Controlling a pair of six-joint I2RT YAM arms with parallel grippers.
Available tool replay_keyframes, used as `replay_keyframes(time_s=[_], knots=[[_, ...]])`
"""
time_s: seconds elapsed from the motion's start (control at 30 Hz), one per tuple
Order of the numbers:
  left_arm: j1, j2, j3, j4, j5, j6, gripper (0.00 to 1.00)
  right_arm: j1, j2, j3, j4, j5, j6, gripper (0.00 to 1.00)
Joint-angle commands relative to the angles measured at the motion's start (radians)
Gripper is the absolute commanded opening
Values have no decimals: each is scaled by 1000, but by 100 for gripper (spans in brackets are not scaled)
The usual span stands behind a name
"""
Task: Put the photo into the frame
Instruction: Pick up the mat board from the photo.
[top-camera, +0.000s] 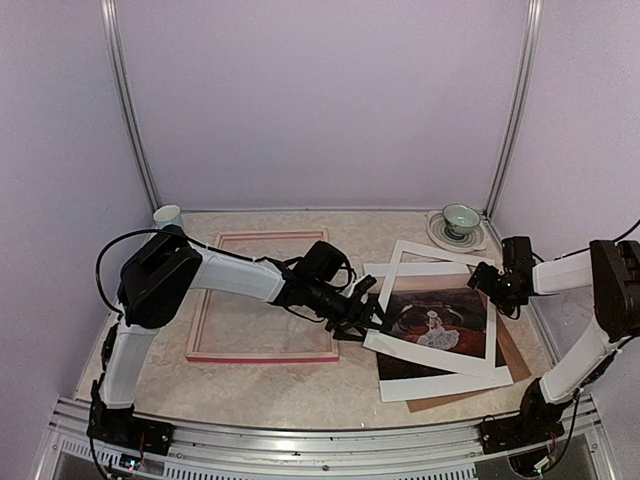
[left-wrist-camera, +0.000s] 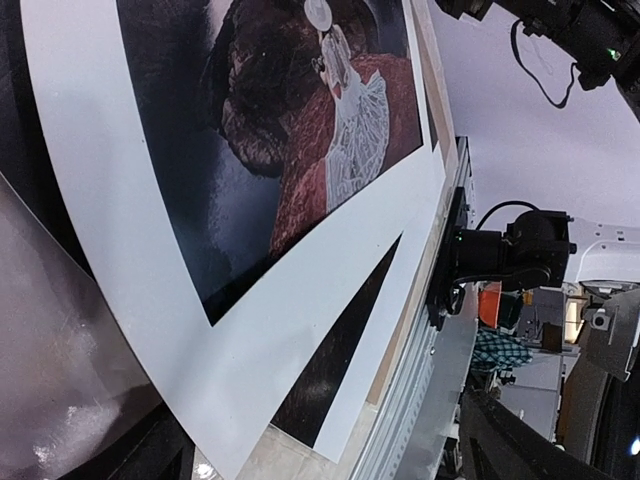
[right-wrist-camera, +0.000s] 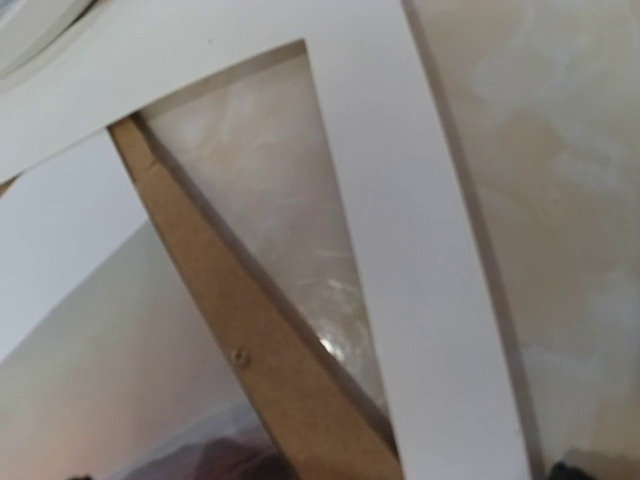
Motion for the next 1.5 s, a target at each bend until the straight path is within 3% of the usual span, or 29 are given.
replay_keyframes(time_s=[0.0,0.43,0.63,0.93,1.1,1.47], knots=[[7,-51,-27,116,17,-36,89,-7,38,-31,-34,-61,-1,99],[8,-81,-68,241,27,-109,81,-6,40,-37,-31,-78,-5,99],[15,-60,-83,218,11,-119,58,-6,20,-38,-30,-78,-3,99],[33,-74,-102,147,-42,-92,17,9,-19,-21,-59,-54,-11,99],[37,-88,-118,137,-61,-85,5,44,-29,-11,-71,-45,-9,99],[76,-205,-242,171,-114,-66,2,106,-56,26,-107,-35,-3,99]])
